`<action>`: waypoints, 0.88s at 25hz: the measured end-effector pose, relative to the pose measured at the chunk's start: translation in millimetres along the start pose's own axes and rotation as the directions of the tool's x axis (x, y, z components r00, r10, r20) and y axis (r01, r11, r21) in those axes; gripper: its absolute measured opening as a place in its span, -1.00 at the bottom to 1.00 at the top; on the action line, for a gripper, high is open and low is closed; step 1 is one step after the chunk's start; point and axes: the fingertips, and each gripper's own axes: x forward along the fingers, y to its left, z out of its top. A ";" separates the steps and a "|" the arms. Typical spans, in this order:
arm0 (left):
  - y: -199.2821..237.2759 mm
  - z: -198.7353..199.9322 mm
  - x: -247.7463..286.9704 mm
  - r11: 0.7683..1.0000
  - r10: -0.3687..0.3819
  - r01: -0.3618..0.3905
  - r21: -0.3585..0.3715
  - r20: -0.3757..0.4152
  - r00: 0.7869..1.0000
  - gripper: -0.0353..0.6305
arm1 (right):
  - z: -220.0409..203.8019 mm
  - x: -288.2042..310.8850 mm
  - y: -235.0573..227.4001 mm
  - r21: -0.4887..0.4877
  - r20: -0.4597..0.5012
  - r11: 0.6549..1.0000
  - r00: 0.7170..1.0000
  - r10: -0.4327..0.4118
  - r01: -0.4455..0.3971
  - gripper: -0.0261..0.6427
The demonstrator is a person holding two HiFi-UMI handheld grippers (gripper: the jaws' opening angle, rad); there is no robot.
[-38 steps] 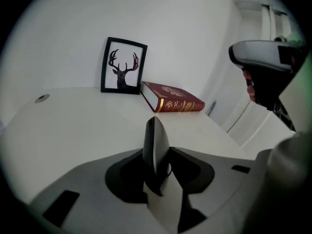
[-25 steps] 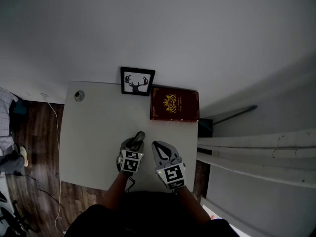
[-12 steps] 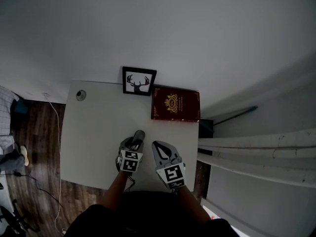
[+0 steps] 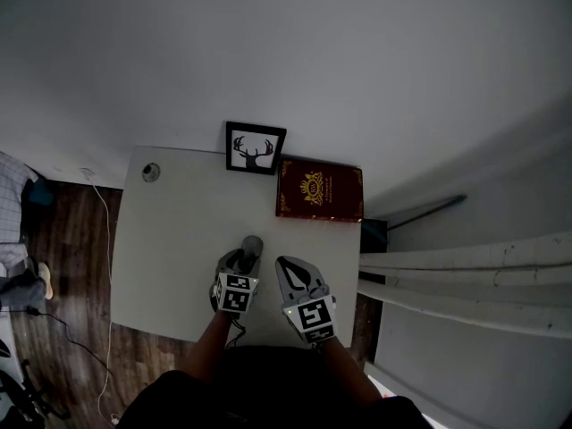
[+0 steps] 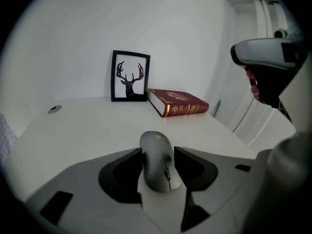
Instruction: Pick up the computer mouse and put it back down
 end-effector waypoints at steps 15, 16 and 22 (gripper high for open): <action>-7.3 7.6 -55.9 1.000 -0.007 0.007 -0.001 0.129 0.992 -0.57 | 9.3 -12.2 37.9 -0.047 0.015 0.998 0.999 0.036 -0.035 -0.86; -6.4 6.3 -62.4 1.000 -0.005 0.006 -0.005 0.142 0.990 -0.63 | 10.7 -13.2 42.7 -0.051 0.019 0.998 0.999 0.039 -0.038 -0.86; -2.7 -0.1 -99.5 0.998 -0.013 0.026 -0.055 0.233 0.972 -0.84 | 12.1 -17.4 71.9 -0.058 0.049 0.997 0.997 0.060 -0.058 -0.86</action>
